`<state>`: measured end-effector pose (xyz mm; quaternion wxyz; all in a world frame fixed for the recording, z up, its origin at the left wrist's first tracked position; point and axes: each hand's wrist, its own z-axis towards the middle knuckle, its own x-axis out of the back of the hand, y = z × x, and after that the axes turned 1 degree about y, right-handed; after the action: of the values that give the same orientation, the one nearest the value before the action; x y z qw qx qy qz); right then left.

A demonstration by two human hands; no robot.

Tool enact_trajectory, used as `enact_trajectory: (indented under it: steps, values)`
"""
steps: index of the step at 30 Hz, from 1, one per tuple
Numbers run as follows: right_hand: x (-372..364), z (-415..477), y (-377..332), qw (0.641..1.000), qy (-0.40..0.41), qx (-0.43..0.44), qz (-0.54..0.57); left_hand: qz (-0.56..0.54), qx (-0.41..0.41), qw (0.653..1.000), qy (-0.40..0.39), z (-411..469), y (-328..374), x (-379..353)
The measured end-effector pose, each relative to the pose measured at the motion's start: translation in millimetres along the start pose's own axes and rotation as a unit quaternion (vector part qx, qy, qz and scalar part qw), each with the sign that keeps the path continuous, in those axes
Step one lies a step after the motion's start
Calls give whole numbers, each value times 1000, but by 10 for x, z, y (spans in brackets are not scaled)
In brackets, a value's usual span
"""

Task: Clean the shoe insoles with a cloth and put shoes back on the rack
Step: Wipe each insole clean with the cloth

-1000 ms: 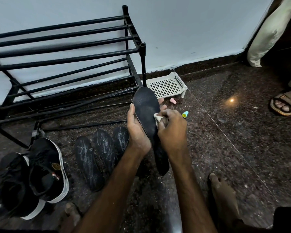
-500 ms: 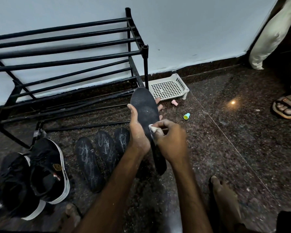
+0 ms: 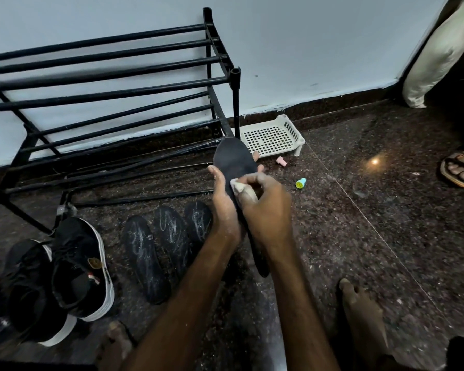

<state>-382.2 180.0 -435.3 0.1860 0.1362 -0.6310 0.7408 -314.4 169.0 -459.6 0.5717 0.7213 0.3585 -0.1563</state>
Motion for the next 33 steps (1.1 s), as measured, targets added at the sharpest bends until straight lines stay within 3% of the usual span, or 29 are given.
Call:
enact_trajectory:
  steps: [5, 9, 12, 17, 21, 25, 29, 33]
  values:
    - [63, 111, 148, 993, 74, 18, -87, -14, 3, 1000, -15, -17, -2, -10]
    - [69, -74, 256, 998, 2, -44, -35, -33, 0, 999, 13, 27, 32, 15]
    - [-18, -5, 50, 999, -3, 31, -33, -24, 11, 1000, -10, 27, 6, 41]
    - [112, 163, 123, 990, 68, 11, -119, -32, 12, 999, -7, 26, -35, 30]
    - [185, 1, 220, 986, 141, 19, -91, -30, 0, 999, 20, 45, 0, 28]
    - [-45, -31, 136, 990, 56, 113, -70, 16, 3, 1000, 19, 71, -41, 64]
    - [-12, -62, 390, 992, 55, 39, -111, 8, 8, 999, 35, 82, -30, 103]
    - [168, -81, 472, 985, 145, -26, -94, 2, -18, 998, 53, 80, 16, 99]
